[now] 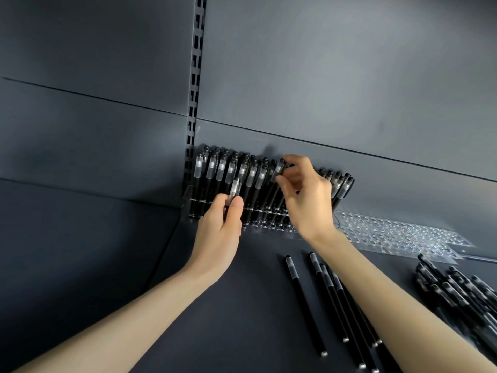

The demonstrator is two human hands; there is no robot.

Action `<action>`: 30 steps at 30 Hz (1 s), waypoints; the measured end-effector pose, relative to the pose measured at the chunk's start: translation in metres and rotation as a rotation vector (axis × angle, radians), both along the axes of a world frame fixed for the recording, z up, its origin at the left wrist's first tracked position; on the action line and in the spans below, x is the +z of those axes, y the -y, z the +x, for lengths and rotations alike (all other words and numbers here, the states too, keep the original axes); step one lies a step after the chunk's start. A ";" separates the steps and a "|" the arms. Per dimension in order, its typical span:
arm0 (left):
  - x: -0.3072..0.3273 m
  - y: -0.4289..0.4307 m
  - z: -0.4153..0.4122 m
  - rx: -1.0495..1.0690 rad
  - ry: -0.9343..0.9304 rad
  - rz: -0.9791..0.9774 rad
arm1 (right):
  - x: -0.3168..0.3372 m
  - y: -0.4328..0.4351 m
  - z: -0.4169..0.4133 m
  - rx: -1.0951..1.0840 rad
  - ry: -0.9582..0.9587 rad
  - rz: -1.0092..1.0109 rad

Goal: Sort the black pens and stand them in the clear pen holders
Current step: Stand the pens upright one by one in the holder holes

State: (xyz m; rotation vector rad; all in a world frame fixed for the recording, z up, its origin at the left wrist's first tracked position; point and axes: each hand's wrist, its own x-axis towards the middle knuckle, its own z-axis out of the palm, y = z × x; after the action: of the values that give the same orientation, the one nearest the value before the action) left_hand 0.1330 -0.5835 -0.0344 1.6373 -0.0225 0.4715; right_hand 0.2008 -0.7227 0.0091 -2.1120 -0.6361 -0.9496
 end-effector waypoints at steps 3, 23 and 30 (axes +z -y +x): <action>-0.001 0.000 0.002 0.019 -0.029 -0.019 | 0.000 0.001 -0.001 -0.015 -0.029 -0.027; -0.001 0.008 -0.004 -0.178 -0.012 0.067 | 0.002 0.003 -0.029 0.197 -0.312 0.161; -0.003 0.018 -0.008 -0.278 -0.030 0.072 | 0.000 0.010 -0.031 0.389 -0.446 0.517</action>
State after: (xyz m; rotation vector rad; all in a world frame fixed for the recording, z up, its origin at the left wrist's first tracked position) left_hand 0.1246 -0.6012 -0.0379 1.6803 -0.2443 0.2347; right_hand 0.1698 -0.7327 0.0095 -1.5802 -0.4790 -0.3524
